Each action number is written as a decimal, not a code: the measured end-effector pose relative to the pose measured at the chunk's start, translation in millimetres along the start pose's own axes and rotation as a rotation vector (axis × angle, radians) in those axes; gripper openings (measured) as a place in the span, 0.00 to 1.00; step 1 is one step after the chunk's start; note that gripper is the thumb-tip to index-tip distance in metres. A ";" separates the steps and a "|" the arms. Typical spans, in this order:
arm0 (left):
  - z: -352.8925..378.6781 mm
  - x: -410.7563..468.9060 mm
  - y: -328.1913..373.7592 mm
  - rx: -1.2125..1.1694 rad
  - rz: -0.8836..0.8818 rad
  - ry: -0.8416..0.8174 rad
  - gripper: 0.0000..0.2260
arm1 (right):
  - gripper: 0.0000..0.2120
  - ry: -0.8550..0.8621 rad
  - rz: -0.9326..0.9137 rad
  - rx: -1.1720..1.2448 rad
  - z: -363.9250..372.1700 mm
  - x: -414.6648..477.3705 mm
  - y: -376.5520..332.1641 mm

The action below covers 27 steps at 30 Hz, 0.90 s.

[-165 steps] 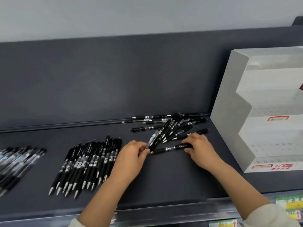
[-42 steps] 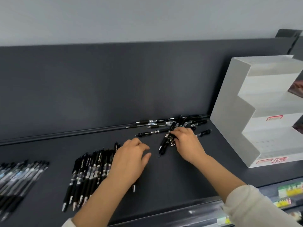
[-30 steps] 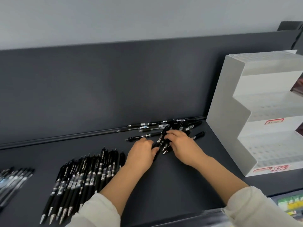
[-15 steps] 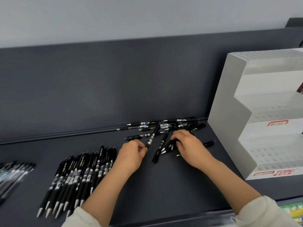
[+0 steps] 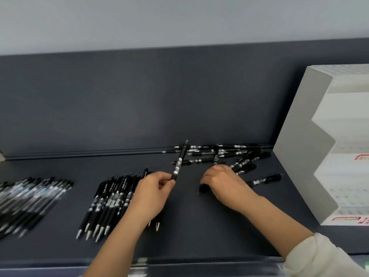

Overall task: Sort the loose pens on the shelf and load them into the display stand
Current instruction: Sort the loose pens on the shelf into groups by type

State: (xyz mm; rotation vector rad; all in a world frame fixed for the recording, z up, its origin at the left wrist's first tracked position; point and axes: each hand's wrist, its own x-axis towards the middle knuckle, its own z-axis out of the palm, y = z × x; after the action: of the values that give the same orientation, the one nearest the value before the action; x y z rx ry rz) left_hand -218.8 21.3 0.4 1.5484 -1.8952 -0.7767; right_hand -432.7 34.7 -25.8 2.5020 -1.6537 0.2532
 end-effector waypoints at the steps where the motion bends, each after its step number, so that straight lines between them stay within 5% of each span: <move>1: -3.1 -2.3 -2.4 -0.018 -0.011 0.014 0.06 | 0.16 -0.005 -0.006 -0.014 -3.2 2.3 -1.3; 5: -19.9 -12.6 -12.4 -0.044 -0.043 0.066 0.06 | 0.08 -0.069 -0.004 0.049 -15.3 10.5 -8.6; 8: -36.5 -21.0 -23.9 -0.036 -0.076 0.112 0.07 | 0.08 0.076 0.069 0.274 -21.9 16.9 -22.7; 13: -51.8 -30.7 -38.5 0.025 -0.095 0.131 0.09 | 0.10 0.359 0.300 0.713 -38.7 33.1 -52.2; 18: -50.3 -33.2 -42.8 0.073 -0.053 0.073 0.10 | 0.12 0.279 0.673 1.093 -37.9 48.9 -67.7; 27: -43.8 -38.7 -40.8 0.208 0.069 -0.026 0.15 | 0.20 0.075 0.869 0.823 -1.9 62.3 -95.6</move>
State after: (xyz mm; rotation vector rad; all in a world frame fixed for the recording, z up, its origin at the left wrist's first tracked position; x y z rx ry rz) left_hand -153.2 49.1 -3.0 1.5917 -2.0918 -0.5871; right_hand -320.8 16.5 -12.4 1.8700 -2.9298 1.3069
